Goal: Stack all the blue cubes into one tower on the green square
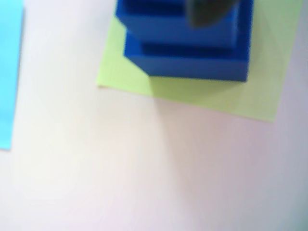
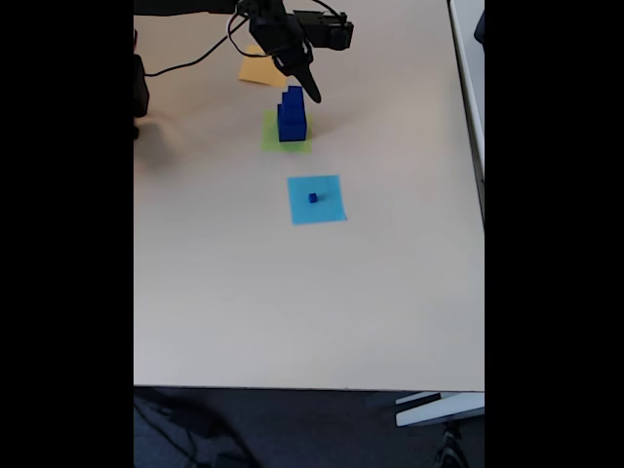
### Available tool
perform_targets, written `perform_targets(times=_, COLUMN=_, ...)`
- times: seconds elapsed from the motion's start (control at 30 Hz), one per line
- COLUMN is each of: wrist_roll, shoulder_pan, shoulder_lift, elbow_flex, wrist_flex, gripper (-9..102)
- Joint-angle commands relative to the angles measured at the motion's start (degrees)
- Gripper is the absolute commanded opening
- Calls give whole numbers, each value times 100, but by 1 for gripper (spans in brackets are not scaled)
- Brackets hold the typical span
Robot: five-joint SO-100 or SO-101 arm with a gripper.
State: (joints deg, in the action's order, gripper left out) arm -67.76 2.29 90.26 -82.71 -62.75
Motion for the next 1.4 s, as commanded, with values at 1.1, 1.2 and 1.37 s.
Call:
perform_targets(times=1.1, wrist_roll=1318, shoulder_pan=1854, shoulder_lift=-272, elbow_flex=-132, wrist_flex=659, gripper=25)
perform_targets(times=1.2, wrist_roll=1433, shoulder_pan=1960, shoulder_lift=-422, elbow_flex=-141, wrist_flex=773, gripper=25)
perform_targets(times=1.37, wrist_roll=1564, shoulder_pan=2092, shoulder_lift=-923, elbow_flex=-141, wrist_flex=1116, gripper=25)
